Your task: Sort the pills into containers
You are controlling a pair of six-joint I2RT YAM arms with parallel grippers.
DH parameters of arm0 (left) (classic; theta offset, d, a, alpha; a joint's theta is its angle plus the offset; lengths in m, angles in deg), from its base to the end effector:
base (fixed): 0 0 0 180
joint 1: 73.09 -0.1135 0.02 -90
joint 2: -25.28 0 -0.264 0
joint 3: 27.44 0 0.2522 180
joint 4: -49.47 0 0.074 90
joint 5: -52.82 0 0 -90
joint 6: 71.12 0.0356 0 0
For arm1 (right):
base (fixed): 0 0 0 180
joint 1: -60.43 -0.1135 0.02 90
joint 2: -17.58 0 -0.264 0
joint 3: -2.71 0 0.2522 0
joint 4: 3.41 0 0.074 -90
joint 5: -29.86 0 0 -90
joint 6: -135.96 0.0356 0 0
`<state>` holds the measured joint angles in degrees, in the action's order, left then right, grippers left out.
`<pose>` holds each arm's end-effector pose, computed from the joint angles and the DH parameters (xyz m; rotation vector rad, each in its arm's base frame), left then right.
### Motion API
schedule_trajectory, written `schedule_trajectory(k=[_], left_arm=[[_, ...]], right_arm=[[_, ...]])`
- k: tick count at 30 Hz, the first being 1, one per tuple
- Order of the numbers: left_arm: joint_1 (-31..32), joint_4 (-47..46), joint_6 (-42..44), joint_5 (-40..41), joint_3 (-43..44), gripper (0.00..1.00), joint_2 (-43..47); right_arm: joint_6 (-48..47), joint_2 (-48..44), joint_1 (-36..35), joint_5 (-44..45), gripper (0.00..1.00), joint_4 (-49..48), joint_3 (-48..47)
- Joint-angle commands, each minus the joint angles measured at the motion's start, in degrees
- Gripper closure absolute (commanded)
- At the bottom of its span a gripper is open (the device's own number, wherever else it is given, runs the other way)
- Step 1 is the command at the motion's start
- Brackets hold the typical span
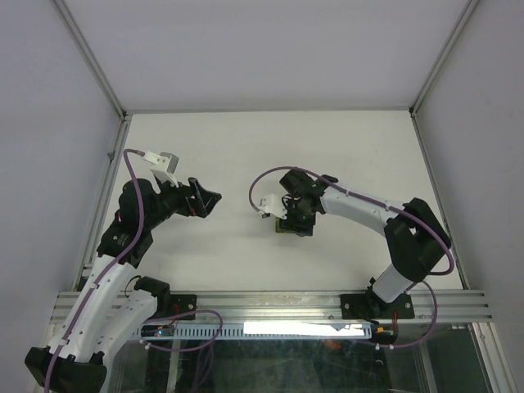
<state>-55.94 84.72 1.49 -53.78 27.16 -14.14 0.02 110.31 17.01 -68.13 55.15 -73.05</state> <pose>0.1508 -0.0572 0.3101 0.1954 1.9561 -0.6784 0.2153 0.2105 0.1978 -2.0433 2.0299 0.1931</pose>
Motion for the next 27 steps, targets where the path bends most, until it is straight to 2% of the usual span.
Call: schedule_trajectory(k=[1,2,3,5,7,10,13,15,18,20,21,23,25,26,27], left_arm=[[-0.6,-1.5,0.4,-0.9,0.9,0.01,0.2],[-0.6,-1.5,0.3,-0.8,0.8,0.01,0.3],[-0.6,-1.5,0.3,-0.7,0.7,0.01,0.2],[-0.6,-1.5,0.3,-1.0,0.9,0.01,0.0],[-0.6,-1.4,0.3,-0.9,0.7,0.01,0.2],[-0.6,-1.5,0.3,-0.9,0.8,0.01,0.1],[-0.6,-1.5,0.3,-0.8,0.7,0.01,0.2],[-0.6,-1.5,0.4,-1.0,0.9,0.01,0.0],[-0.6,-1.5,0.3,-0.8,0.7,0.01,0.2],[-0.6,-1.5,0.3,-0.9,0.8,0.01,0.2],[-0.6,-1.5,0.4,-1.0,0.9,0.01,0.1],[-0.6,-1.5,0.3,-0.9,0.7,0.01,0.3],[-0.6,-1.5,0.2,-1.0,0.8,0.01,0.1],[-0.6,-1.5,0.4,-1.1,0.9,0.01,0.1],[-0.6,-1.5,0.4,-1.0,0.8,0.01,0.2]], right_arm=[[0.4,-0.8,0.2,1.3,1.0,-0.2,-1.3],[0.9,0.2,0.2,-0.9,1.0,2.8,-3.4],[0.9,-0.8,-0.2,-2.1,1.0,1.6,-2.8],[-0.2,-3.0,0.1,2.9,1.0,-4.4,1.4],[0.8,0.1,1.1,-0.7,1.0,1.7,-2.9],[0.5,-2.2,0.4,1.8,1.0,-3.9,0.7],[1.3,-0.9,0.4,-1.5,1.0,1.7,-2.4],[0.4,-3.1,-0.2,1.8,1.0,-4.6,1.4],[1.4,0.5,0.1,-1.2,1.0,2.1,-3.2],[0.8,-3.0,-0.7,1.3,1.0,-4.7,1.5],[0.7,-2.4,0.0,2.4,1.0,-4.0,1.6],[1.5,0.1,0.0,-1.5,1.0,2.2,-3.0],[0.8,-2.9,-0.8,1.1,1.0,-4.5,1.2],[0.5,-2.5,-0.3,2.5,1.0,-4.3,1.6],[1.0,-0.9,0.0,0.0,1.0,0.1,-1.2]])
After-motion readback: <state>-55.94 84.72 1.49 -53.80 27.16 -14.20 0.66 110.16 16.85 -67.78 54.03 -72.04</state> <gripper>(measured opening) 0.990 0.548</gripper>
